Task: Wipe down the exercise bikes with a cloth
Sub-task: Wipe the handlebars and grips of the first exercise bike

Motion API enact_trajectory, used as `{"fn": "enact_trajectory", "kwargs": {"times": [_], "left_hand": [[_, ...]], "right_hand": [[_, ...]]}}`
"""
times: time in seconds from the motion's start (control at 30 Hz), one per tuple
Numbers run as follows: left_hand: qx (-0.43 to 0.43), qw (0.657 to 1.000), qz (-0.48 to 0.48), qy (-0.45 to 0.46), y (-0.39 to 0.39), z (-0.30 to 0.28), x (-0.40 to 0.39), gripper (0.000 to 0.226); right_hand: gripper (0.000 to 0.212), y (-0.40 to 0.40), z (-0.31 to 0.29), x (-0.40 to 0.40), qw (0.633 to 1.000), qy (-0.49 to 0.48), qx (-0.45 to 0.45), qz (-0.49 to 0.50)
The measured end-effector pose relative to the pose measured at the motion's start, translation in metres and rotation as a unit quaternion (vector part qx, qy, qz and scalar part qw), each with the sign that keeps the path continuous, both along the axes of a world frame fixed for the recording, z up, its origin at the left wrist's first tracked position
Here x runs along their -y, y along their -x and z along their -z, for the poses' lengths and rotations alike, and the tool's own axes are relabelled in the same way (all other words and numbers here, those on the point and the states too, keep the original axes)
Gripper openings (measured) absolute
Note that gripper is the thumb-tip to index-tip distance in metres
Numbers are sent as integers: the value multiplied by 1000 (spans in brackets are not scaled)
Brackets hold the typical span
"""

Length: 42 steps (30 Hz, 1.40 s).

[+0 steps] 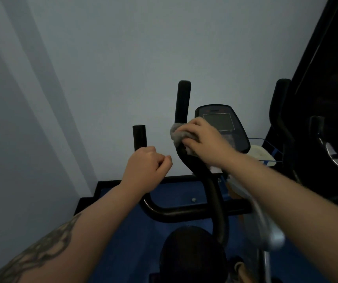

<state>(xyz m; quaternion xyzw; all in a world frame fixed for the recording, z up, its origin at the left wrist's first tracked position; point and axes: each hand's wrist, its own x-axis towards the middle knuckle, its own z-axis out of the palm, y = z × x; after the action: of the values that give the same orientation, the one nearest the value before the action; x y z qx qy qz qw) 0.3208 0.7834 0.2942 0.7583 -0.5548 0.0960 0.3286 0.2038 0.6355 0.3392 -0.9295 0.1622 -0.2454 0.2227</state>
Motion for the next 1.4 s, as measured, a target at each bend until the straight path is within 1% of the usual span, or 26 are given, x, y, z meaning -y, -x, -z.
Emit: {"fn": "enact_trajectory", "kwargs": {"times": [0.03,0.07,0.13,0.17,0.27,0.37,0.5,0.53,0.57,0.63,0.67,0.73,0.83,0.87,0.93,0.97,1.03,1.1,1.13,1.2,1.27,1.33,1.4], "left_hand": [[1,1000,-1,-1,0,0,0,48],[1,1000,-1,-3,0,-1,1,48],[-1,1000,1,-7,-1,-1,1,48],[0,1000,2,-8,0,-2,0,48],[3,1000,3,-9,1,-2,-1,48],[1,1000,1,-4,1,-1,-1,47],[-5,1000,-4,1,1,0,-2,48],[-6,1000,-6,2,1,0,-2,48],[-6,1000,-6,2,2,0,-2,48],[-1,1000,-5,1,2,-1,-2,48],[-1,1000,-5,-1,2,-1,-2,48],[-5,1000,-3,-4,2,-1,-2,47],[-4,1000,-4,-5,2,0,-3,46],[-6,1000,-6,-3,3,1,-3,46],[-15,1000,-13,3,4,1,-3,46],[-16,1000,-16,3,4,1,-2,46],[-12,1000,-15,0,4,1,-2,46],[-9,1000,-10,-1,4,1,-3,46],[-11,1000,-8,-1,3,1,-3,45],[-19,1000,-2,1,0,2,-2,45],[-25,1000,1,7,-2,3,-1,46],[-30,999,-2,11,-3,5,0,47],[-33,999,-2,12,-3,5,0,47]], "right_hand": [[25,0,-11,6,999,12,-26,-13],[25,-3,-21,12,999,31,-34,-16],[26,-13,-33,16,999,52,1,8],[26,-18,-33,13,998,65,10,19],[28,-21,-8,-3,994,108,-15,14],[28,3,5,-4,999,35,-15,-27],[27,28,-17,13,980,22,-162,-117],[26,25,-24,15,979,23,-165,-120],[26,19,-27,16,984,18,-136,-116],[25,4,-23,8,996,-16,-45,-74],[26,0,-14,-1,998,-32,-10,-50],[27,5,11,-19,998,-51,32,-20],[28,43,39,-23,997,-52,59,-2],[29,56,40,-20,997,-65,52,-8],[29,66,30,-10,991,-126,33,-25],[28,61,23,-4,989,-141,47,-15],[24,38,12,3,980,-163,109,40],[25,14,13,-5,961,-230,141,56],[28,8,22,-12,958,-245,137,57],[35,15,41,-23,965,-220,112,84],[36,38,51,-22,972,-194,91,94],[35,58,48,-15,983,-158,44,82],[33,66,33,-5,990,-114,-26,73]]}}
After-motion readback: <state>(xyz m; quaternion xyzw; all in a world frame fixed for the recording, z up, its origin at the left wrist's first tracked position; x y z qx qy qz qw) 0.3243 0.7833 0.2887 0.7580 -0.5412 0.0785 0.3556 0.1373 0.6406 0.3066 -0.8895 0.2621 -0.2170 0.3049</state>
